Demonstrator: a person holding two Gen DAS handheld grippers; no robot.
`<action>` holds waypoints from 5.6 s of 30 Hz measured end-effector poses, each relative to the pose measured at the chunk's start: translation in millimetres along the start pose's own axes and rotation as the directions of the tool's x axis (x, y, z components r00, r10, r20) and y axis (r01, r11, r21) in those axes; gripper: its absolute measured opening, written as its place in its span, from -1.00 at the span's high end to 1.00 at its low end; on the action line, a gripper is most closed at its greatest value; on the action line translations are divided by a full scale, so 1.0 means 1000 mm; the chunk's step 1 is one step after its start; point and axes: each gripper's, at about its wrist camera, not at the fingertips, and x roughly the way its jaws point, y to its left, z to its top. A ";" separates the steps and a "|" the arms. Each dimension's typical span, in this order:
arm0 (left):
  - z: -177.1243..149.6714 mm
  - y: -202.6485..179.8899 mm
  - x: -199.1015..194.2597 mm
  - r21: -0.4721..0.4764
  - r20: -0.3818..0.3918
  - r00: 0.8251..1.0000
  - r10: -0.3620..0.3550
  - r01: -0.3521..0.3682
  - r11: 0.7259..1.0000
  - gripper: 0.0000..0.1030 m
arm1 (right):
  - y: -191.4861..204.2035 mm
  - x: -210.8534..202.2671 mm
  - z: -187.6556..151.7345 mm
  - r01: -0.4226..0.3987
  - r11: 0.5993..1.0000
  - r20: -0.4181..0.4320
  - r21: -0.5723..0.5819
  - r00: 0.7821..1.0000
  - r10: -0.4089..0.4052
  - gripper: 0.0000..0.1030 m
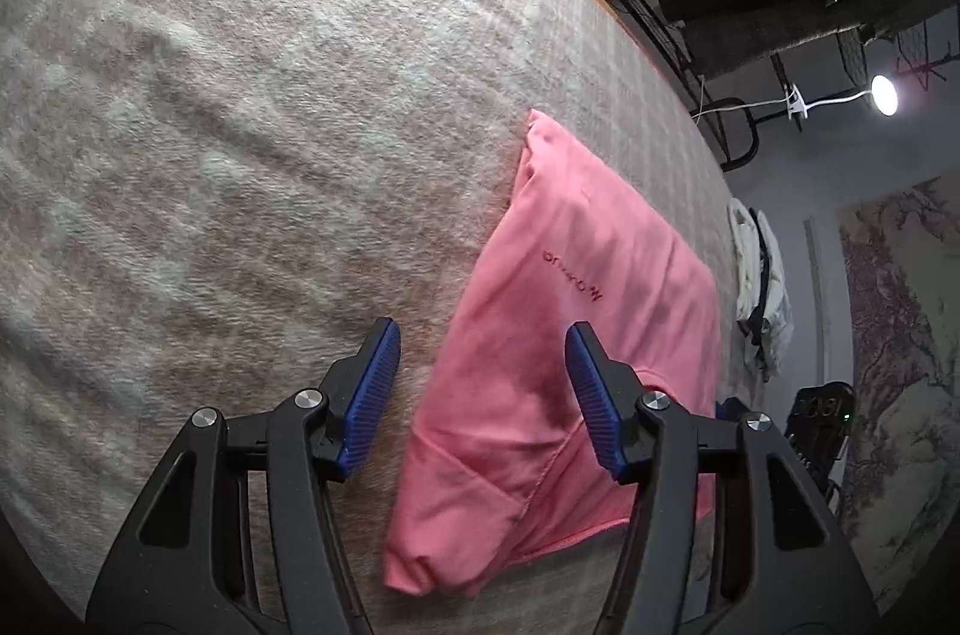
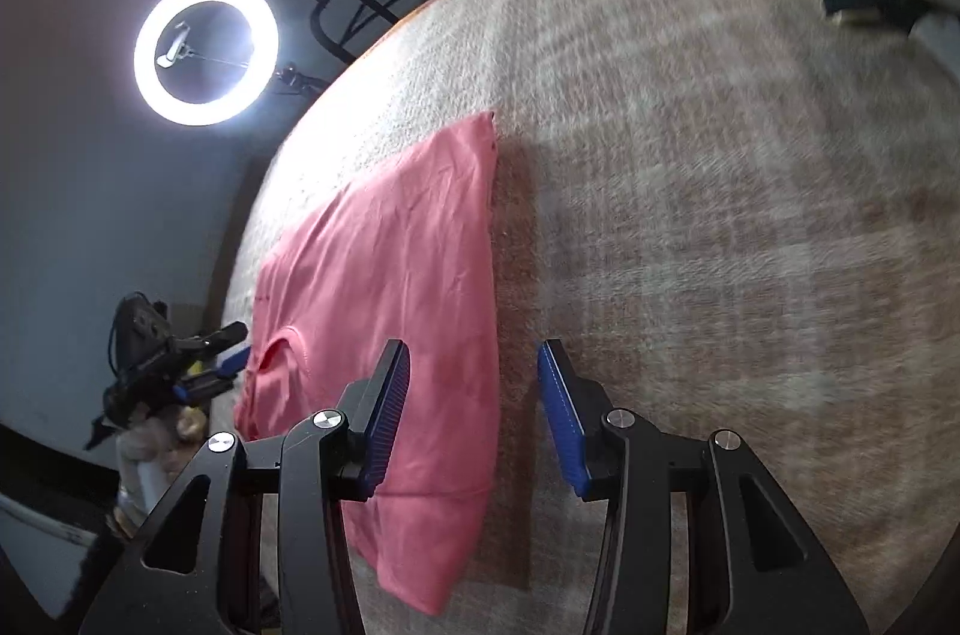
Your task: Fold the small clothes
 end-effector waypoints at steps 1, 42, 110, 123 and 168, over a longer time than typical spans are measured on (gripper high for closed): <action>0.000 -0.002 0.001 0.003 0.002 1.000 -0.001 0.001 1.000 -0.12 | 0.000 0.006 0.002 -0.018 1.000 -0.004 0.012 1.000 0.018 0.15; -0.045 -0.217 0.013 0.438 0.129 0.991 -0.035 -0.026 0.898 0.91 | 0.088 -0.056 0.038 0.328 0.885 0.217 -0.330 0.939 -0.266 0.90; -0.092 -0.491 0.096 0.710 0.216 0.969 -0.124 -0.069 0.701 0.23 | -0.059 -0.277 0.131 0.671 0.741 0.540 -0.008 0.627 -0.562 0.58; -0.171 -0.447 -0.059 0.788 0.274 0.932 -0.238 -0.075 0.611 0.23 | 0.053 -0.307 0.022 0.626 0.778 0.641 -0.053 0.619 -0.454 0.57; -0.234 -0.294 -0.117 0.785 0.424 0.885 -0.193 -0.253 0.565 -1.00 | 0.091 -0.203 -0.121 0.642 0.764 0.656 -0.073 0.608 -0.448 -0.59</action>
